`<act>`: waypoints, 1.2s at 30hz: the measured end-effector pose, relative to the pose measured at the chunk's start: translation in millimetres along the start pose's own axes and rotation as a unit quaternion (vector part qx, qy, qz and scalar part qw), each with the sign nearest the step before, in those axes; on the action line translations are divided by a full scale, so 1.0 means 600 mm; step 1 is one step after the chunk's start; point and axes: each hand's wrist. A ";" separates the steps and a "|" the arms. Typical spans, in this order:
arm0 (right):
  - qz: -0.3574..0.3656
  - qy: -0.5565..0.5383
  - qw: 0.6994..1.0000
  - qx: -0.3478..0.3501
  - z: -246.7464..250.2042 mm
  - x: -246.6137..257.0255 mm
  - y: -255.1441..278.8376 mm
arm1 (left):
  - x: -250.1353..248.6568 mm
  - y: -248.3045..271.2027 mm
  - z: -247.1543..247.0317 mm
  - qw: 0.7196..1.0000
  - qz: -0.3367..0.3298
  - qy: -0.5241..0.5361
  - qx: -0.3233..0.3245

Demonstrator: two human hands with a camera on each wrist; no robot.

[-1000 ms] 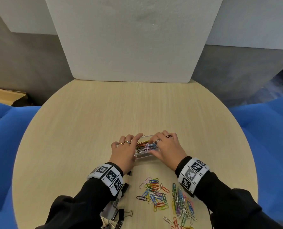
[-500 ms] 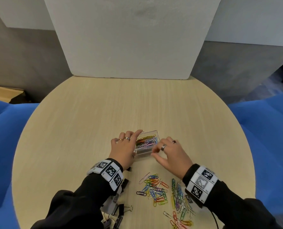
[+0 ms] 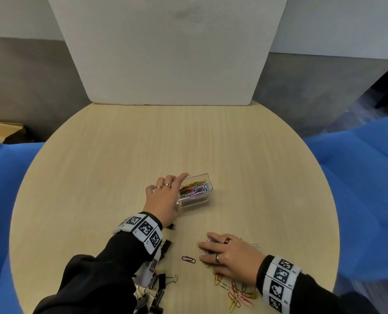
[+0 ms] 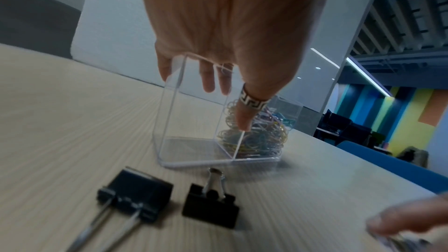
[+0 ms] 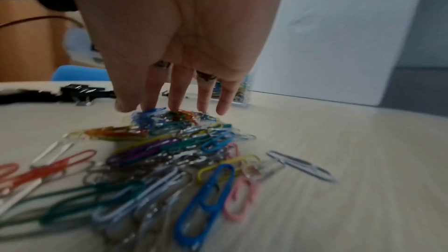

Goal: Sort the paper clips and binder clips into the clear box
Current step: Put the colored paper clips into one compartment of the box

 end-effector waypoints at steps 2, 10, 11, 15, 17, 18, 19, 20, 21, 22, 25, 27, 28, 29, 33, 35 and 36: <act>-0.038 -0.058 0.997 -0.027 0.013 -0.011 0.016 | -0.006 0.003 0.007 1.000 0.000 0.004 0.006; -0.242 -0.165 0.955 0.047 0.067 -0.032 0.079 | -0.070 0.087 0.025 0.975 -0.205 0.089 0.008; -0.234 -0.175 0.952 0.096 0.065 -0.026 0.085 | -0.073 0.103 0.014 0.976 -0.173 0.087 0.102; -0.209 -0.226 0.931 0.198 0.036 0.005 0.093 | -0.073 0.141 -0.036 0.958 -0.102 0.048 0.262; -0.202 -0.210 0.943 0.164 0.021 0.017 0.085 | -0.085 0.148 -0.050 0.952 -0.088 0.053 0.287; -0.205 -0.195 0.950 0.136 0.014 0.017 0.078 | -0.093 0.149 -0.056 0.953 -0.083 0.058 0.284; -0.212 -0.189 0.952 0.110 0.009 0.015 0.072 | -0.102 0.148 -0.062 0.958 -0.078 0.064 0.270; -0.223 -0.190 0.952 0.088 0.008 0.010 0.067 | -0.111 0.146 -0.066 0.962 -0.074 0.069 0.252; -0.234 -0.200 0.949 0.066 0.009 0.003 0.063 | -0.119 0.142 -0.068 0.967 -0.073 0.075 0.233; -0.246 -0.217 0.944 0.042 0.011 -0.004 0.061 | -0.124 0.138 -0.069 0.970 -0.070 0.082 0.217; -0.307 -0.249 0.914 -0.088 0.022 -0.028 0.072 | -0.130 0.138 -0.065 0.977 -0.075 0.091 0.181; -0.351 -0.174 0.906 -0.159 0.021 -0.041 0.088 | -0.133 0.152 -0.065 0.974 -0.092 0.081 0.191; -0.369 -0.133 0.905 -0.163 0.018 -0.046 0.095 | -0.136 0.162 -0.066 0.970 -0.105 0.072 0.205; -0.378 -0.108 0.907 -0.154 0.011 -0.049 0.101 | -0.141 0.169 -0.069 0.967 -0.119 0.058 0.216; -0.361 -0.156 0.910 -0.131 -0.010 -0.029 0.101 | -0.150 0.170 -0.082 0.974 -0.110 0.039 0.196; -0.335 -0.191 0.912 -0.139 -0.017 -0.011 0.097 | -0.146 0.159 -0.084 0.978 -0.089 0.063 0.175; -0.335 -0.204 0.907 -0.152 -0.017 -0.006 0.095 | -0.143 0.153 -0.083 0.980 -0.086 0.078 0.164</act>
Point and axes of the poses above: each hand's wrist, its own y-axis away from the middle knuckle, its own z-axis out of the back of the hand, x = y × z, and after that the axes turned 12 degrees about -x, right-handed
